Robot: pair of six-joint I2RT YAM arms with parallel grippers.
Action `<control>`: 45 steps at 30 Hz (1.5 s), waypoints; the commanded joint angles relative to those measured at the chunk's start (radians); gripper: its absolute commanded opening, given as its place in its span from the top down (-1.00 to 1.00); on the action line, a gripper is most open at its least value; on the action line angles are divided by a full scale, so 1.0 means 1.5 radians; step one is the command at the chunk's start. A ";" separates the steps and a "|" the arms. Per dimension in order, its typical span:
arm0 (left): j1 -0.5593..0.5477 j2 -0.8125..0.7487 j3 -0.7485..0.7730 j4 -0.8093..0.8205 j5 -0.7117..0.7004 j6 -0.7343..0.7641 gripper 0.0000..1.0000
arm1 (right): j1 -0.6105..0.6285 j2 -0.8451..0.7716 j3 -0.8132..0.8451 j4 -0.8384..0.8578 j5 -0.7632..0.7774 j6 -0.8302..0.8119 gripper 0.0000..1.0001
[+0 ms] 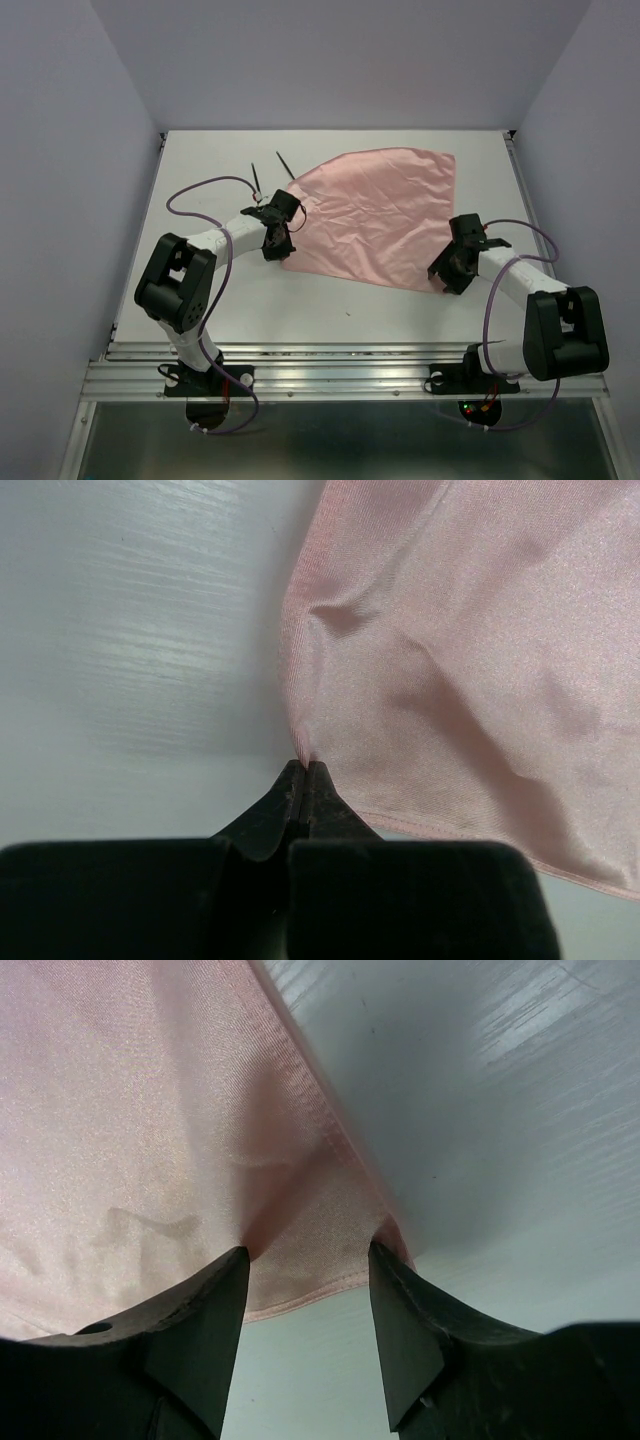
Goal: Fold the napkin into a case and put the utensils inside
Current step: Pick up the crumpled napkin from the center of the board.
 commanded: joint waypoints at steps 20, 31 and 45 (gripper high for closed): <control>0.001 0.001 0.016 -0.010 -0.008 0.013 1.00 | -0.001 0.008 0.008 -0.058 0.085 0.003 -0.17; 0.000 0.002 0.013 -0.006 -0.006 0.007 1.00 | -0.001 0.006 -0.040 0.000 -0.015 -0.024 -0.09; -0.006 -0.002 0.006 -0.004 -0.007 0.003 1.00 | -0.001 0.022 -0.058 0.019 -0.015 -0.042 0.19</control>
